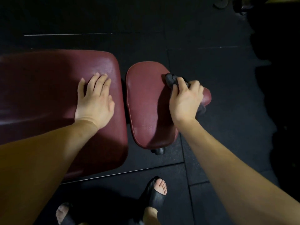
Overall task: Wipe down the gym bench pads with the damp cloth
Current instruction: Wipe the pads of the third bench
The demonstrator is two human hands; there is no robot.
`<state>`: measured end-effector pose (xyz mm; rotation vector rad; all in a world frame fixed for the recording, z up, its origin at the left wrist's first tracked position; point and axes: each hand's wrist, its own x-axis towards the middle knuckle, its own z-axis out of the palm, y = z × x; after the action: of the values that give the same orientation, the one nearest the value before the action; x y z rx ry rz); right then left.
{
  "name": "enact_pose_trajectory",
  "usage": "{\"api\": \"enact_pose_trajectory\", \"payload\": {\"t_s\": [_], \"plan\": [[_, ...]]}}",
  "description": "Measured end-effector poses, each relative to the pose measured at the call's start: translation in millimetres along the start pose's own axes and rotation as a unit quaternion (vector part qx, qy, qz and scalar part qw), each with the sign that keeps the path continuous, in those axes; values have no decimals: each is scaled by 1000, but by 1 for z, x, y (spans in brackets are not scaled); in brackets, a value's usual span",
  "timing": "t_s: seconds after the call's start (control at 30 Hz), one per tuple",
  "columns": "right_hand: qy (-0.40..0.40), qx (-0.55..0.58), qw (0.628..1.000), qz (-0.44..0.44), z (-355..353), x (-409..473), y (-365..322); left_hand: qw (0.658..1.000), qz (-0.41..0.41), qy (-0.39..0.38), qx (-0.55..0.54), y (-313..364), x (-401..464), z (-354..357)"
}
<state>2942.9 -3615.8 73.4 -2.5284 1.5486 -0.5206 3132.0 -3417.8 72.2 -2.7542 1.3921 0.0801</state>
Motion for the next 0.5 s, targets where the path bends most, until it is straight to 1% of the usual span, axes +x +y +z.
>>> {"api": "enact_pose_trajectory", "payload": {"t_s": [0.1, 0.2, 0.27, 0.33, 0.43, 0.5], "plan": [[-34, -8, 999, -28, 20, 41, -43, 1000, 6, 13, 1, -1, 1, 2], [-84, 8, 992, -98, 32, 70, -71, 1000, 5, 17, -21, -3, 0, 3], [-96, 1, 986, -135, 23, 70, -53, 999, 6, 10, -31, -3, 0, 3], [-91, -28, 984, -151, 2, 60, -10, 999, 8, 6, -34, -4, 1, 3], [-99, -57, 987, -109, -28, 46, 41, 999, 5, 16, -35, -4, 0, 5], [-86, -64, 991, -76, -17, 47, 36, 999, 8, 32, -36, -4, 0, 7]]}}
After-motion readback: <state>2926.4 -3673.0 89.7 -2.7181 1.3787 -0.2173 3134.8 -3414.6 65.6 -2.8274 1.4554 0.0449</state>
